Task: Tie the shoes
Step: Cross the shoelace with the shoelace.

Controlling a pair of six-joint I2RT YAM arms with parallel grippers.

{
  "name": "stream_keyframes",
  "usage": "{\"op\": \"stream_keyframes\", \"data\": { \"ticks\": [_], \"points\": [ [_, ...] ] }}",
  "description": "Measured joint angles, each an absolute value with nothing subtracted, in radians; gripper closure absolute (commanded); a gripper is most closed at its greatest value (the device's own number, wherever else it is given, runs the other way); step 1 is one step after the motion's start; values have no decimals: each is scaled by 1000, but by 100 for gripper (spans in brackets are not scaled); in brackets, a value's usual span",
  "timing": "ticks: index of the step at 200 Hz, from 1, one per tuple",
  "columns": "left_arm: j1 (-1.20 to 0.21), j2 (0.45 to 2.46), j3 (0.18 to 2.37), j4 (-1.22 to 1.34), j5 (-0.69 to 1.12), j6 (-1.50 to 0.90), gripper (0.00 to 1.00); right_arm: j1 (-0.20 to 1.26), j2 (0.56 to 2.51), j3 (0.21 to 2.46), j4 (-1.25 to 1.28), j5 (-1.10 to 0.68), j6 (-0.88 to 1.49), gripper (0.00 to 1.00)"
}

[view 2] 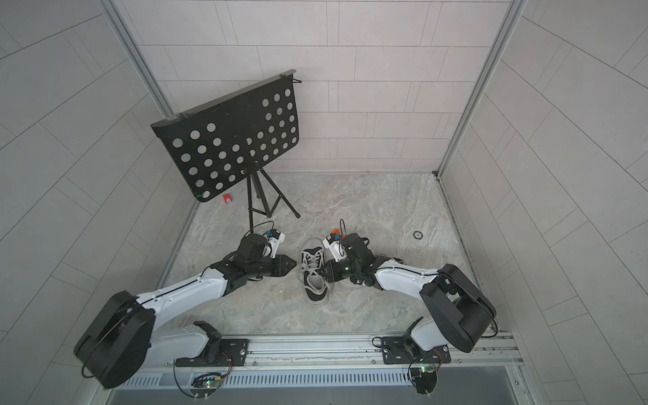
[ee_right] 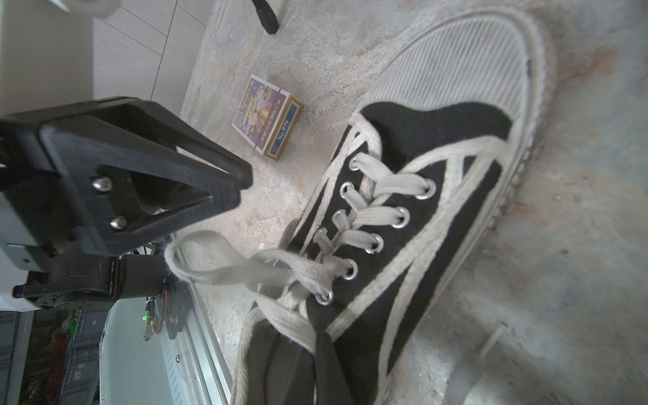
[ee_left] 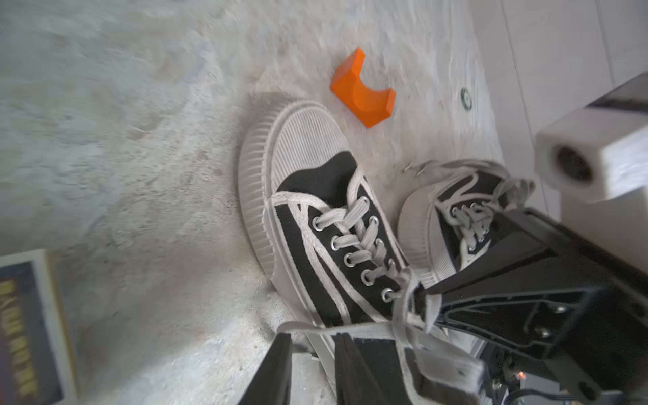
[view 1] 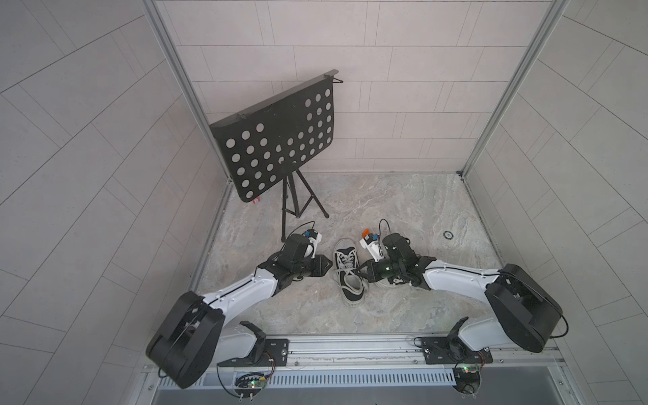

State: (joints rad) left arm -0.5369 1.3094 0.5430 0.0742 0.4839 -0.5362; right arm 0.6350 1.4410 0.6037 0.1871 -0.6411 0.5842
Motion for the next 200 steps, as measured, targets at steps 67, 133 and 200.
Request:
{"op": "stream_keyframes", "data": {
  "ticks": [67, 133, 200],
  "points": [
    [-537, 1522, 637, 147, 652, -495, 85, 635, 1442, 615, 176, -641, 584, 100],
    [-536, 1564, 649, 250, 762, -509, 91, 635, 1478, 671, 176, -644, 580, 100],
    [-536, 1563, 617, 309, 807, -542, 92, 635, 1497, 672, 176, -646, 580, 100]
  ]
}}
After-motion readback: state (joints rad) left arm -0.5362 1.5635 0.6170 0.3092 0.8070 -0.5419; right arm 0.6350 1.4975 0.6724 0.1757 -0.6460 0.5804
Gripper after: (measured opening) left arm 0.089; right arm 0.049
